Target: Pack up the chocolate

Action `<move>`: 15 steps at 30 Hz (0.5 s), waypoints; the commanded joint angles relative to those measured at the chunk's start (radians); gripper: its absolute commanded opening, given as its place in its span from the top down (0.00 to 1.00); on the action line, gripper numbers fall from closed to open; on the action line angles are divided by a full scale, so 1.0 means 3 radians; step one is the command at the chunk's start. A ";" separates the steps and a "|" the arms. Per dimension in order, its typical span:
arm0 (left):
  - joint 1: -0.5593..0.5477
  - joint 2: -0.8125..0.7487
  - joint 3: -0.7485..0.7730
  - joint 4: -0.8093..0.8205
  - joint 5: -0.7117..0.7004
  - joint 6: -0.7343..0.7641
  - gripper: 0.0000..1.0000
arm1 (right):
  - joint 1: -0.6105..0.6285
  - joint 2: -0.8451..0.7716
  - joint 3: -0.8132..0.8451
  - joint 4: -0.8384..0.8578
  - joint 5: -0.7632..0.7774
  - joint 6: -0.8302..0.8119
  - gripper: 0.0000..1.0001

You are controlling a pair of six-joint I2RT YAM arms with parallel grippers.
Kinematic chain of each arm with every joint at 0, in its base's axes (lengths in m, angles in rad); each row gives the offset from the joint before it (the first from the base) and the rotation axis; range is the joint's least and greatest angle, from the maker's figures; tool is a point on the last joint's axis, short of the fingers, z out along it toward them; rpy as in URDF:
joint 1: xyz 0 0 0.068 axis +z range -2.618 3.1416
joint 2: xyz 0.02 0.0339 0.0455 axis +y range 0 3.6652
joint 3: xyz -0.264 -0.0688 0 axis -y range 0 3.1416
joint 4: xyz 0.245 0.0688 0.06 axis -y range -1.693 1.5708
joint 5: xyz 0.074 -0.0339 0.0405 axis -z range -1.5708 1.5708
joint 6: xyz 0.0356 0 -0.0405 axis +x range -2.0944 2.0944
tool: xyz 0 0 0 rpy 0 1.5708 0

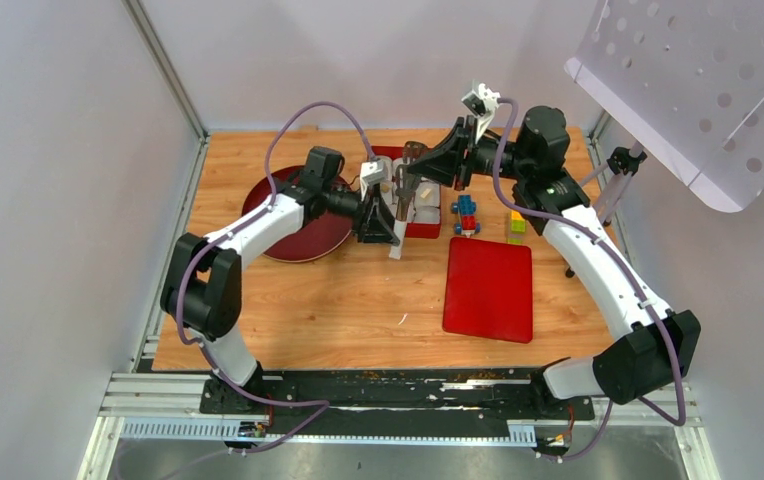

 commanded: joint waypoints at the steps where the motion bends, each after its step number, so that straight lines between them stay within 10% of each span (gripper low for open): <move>1: -0.0027 -0.0119 0.0006 0.1629 0.0096 -0.1335 0.41 | -0.0038 -0.0134 0.0031 0.0213 -0.0011 0.0046 1.00; 6: -0.0033 -0.0135 0.0258 0.0839 0.0263 -0.0750 0.47 | -0.0176 -0.0145 0.0021 0.0212 0.0015 0.0023 1.00; 11: -0.0133 -0.0236 0.0391 0.0088 0.0175 0.0073 0.30 | -0.0322 -0.0091 0.0037 0.0319 0.0013 0.0099 1.00; 15: -0.0264 -0.0117 0.0373 0.0718 0.0157 -0.0450 0.31 | -0.0325 -0.0063 0.0067 0.0358 -0.0025 0.0166 1.00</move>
